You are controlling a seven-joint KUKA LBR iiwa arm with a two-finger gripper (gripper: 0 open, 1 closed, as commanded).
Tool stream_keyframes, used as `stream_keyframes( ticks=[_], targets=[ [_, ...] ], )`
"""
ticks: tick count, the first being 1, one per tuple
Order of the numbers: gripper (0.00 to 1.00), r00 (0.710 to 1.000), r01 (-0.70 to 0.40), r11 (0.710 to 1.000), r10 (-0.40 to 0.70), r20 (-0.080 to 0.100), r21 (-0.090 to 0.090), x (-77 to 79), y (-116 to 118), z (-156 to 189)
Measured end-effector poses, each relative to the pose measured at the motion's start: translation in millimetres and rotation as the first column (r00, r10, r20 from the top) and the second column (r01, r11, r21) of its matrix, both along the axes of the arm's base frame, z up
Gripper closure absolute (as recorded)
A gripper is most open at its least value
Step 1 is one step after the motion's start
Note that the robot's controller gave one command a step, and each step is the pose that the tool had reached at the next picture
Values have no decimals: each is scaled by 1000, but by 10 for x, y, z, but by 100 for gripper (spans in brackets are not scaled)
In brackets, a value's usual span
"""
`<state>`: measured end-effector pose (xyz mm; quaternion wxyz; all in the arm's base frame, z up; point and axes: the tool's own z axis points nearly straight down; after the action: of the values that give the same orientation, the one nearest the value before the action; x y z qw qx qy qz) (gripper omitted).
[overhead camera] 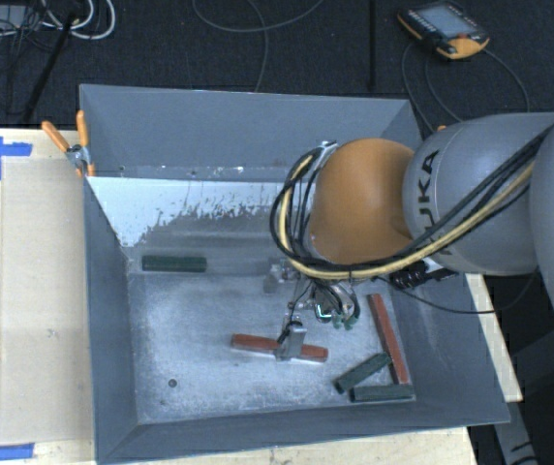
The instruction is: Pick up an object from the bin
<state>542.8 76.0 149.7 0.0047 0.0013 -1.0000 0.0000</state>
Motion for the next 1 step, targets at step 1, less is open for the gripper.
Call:
stream_keyframes(
  ticks=[1],
  targets=[
    [0, 1000, 2, 1000, -2, 7, 1, 19, -3, 38]
  ],
)
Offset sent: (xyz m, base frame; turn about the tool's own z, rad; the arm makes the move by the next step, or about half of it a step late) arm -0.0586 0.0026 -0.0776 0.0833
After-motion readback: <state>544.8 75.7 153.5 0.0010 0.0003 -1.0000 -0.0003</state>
